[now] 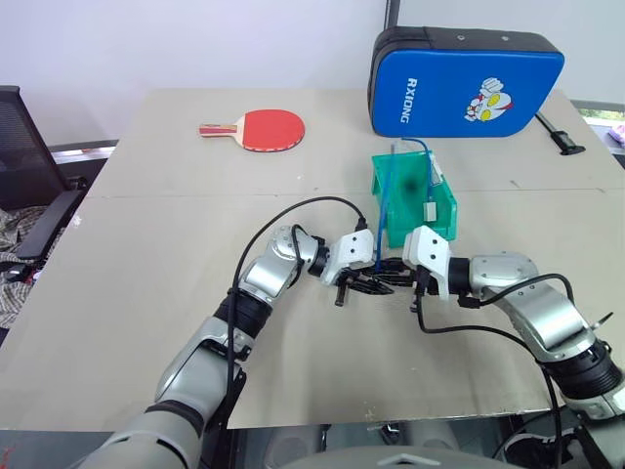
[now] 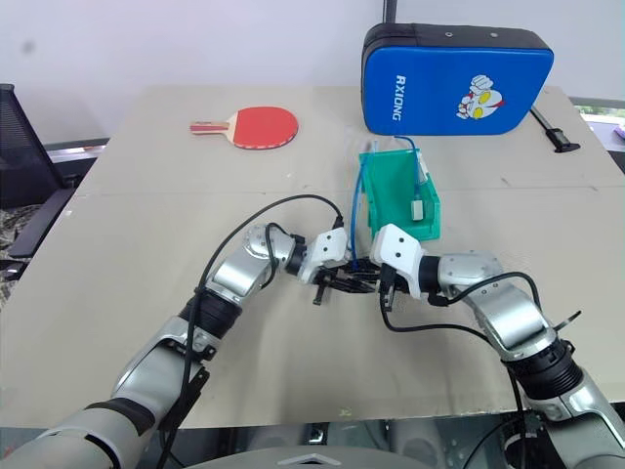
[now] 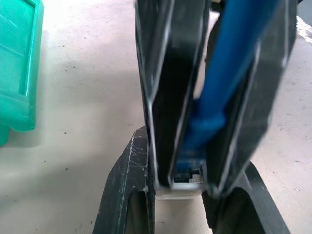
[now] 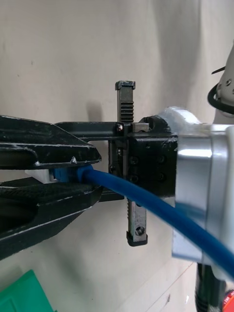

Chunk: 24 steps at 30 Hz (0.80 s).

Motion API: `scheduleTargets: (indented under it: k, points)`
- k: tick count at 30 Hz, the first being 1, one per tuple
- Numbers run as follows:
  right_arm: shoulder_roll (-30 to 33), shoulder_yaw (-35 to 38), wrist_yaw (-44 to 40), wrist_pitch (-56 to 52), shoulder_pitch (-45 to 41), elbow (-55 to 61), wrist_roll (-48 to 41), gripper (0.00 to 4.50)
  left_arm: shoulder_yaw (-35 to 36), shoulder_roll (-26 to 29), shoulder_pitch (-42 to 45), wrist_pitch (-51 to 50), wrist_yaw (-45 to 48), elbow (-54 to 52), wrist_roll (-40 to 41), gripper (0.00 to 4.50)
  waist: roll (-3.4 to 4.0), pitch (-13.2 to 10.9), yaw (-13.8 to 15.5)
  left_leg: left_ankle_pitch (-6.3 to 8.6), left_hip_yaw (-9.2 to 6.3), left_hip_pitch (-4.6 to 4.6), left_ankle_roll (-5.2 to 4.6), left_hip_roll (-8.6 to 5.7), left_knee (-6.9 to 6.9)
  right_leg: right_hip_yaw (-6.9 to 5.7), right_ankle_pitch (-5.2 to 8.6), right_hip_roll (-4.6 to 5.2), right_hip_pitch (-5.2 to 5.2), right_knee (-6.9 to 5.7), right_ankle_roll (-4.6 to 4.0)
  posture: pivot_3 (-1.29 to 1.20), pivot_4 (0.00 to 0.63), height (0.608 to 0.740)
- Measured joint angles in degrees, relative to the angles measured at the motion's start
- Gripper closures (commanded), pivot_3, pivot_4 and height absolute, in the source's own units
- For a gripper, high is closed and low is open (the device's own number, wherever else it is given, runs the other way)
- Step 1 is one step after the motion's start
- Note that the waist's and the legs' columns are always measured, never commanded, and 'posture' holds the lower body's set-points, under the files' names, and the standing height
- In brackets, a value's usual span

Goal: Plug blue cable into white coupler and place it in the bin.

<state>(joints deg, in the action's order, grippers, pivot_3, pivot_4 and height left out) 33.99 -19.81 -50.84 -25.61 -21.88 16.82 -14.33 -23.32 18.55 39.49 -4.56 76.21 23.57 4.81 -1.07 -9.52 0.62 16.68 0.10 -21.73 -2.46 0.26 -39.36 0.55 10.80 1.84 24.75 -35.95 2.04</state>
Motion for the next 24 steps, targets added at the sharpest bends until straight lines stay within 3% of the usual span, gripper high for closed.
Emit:
scheduleTargets:
  k: [6,8,10,14,20,24]
  points:
    - [0.0,-0.5,-0.5,-0.6,0.2,-0.1,1.0,4.50,0.0,-0.1,-0.4,0.0,-0.3,0.0,-0.4,3.88,0.01,0.4,-0.1,0.00,-0.01,0.05,0.00,0.01,0.00,-0.01,0.00,-0.02,-0.02,-0.03,0.00,0.00,0.150,0.740]
    - [-0.1,-0.5,-0.5,-0.4,0.4,-0.3,0.9,4.50,0.1,-0.1,-0.7,-0.2,-0.5,-0.2,-0.4,2.86,0.01,0.6,-0.1,0.00,-0.01,0.05,0.00,0.01,0.01,0.00,0.00,-0.03,-0.02,-0.03,0.00,0.00,0.150,0.740]
    - [-1.5,0.4,-0.2,-0.4,1.4,-0.6,0.5,4.50,0.4,0.1,-2.2,-1.8,-0.4,-2.2,0.4,2.20,0.01,0.7,-0.1,0.00,-0.02,0.07,0.00,0.03,0.01,0.00,0.00,-0.03,-0.05,-0.03,0.00,0.00,0.150,0.740]
    - [-3.5,3.1,1.3,-0.6,2.9,-1.0,-1.3,4.50,2.5,3.1,-6.5,-5.6,-1.5,-7.8,2.2,0.14,0.01,0.7,-0.6,0.00,-0.01,0.12,0.00,0.08,0.01,0.04,0.00,-0.02,-0.05,-0.11,-0.01,0.00,0.150,0.740]
    - [-4.7,8.9,4.0,-7.9,5.7,2.8,-7.2,4.50,11.6,9.8,-18.3,-11.2,-6.4,-20.1,6.8,0.14,0.05,0.7,-1.2,-0.01,-0.12,0.07,0.01,0.12,0.00,-0.05,0.00,0.07,0.06,-0.28,-0.02,0.00,0.150,0.740]
    - [-5.1,18.4,9.6,-17.6,3.3,10.3,-16.5,4.50,22.1,9.8,-29.9,-14.0,-14.1,-32.8,14.0,0.14,0.07,0.6,-1.4,0.00,-0.16,-0.05,0.02,0.12,0.01,0.09,-0.01,0.47,0.12,-0.22,-0.02,0.00,0.150,0.740]
